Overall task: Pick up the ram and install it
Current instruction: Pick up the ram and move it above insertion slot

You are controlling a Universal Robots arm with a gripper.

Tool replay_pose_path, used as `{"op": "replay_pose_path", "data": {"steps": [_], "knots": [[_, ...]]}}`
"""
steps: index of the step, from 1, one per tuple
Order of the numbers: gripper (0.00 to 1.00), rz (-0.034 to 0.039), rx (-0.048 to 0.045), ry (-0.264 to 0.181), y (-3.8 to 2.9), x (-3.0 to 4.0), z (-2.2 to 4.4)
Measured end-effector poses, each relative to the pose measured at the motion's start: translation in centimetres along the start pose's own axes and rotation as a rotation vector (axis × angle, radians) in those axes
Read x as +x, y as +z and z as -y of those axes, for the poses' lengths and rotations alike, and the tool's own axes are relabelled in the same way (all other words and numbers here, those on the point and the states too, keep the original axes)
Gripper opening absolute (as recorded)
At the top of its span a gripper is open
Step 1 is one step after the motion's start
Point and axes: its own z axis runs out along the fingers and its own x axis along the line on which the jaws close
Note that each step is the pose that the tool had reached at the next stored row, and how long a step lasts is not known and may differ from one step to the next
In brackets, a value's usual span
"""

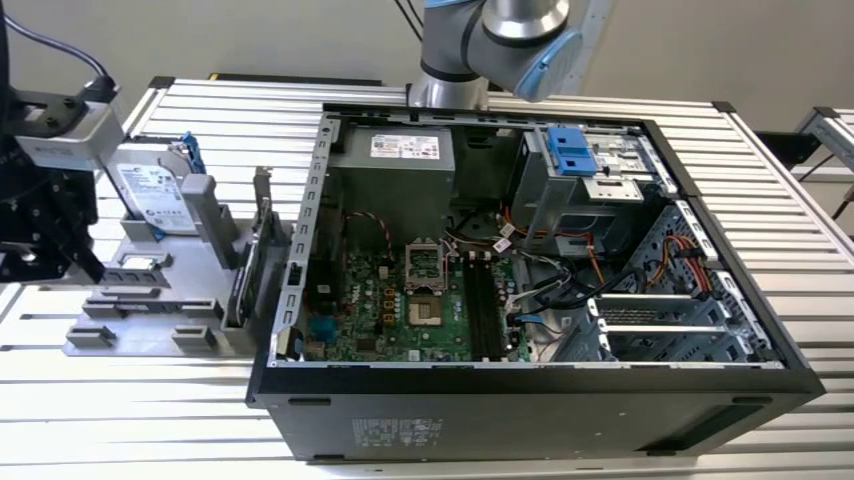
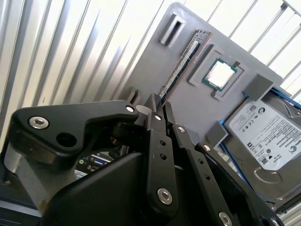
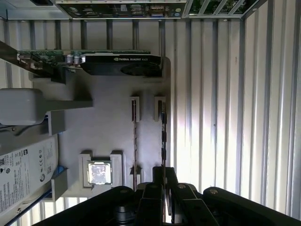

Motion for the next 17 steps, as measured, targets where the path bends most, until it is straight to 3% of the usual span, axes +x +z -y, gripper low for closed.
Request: {"op": "replay_pose_path", "data": {"steps": [17], "knots": [[0.00,0.0001,0.0000,0.001,-0.81,0.01,0.01]]}}
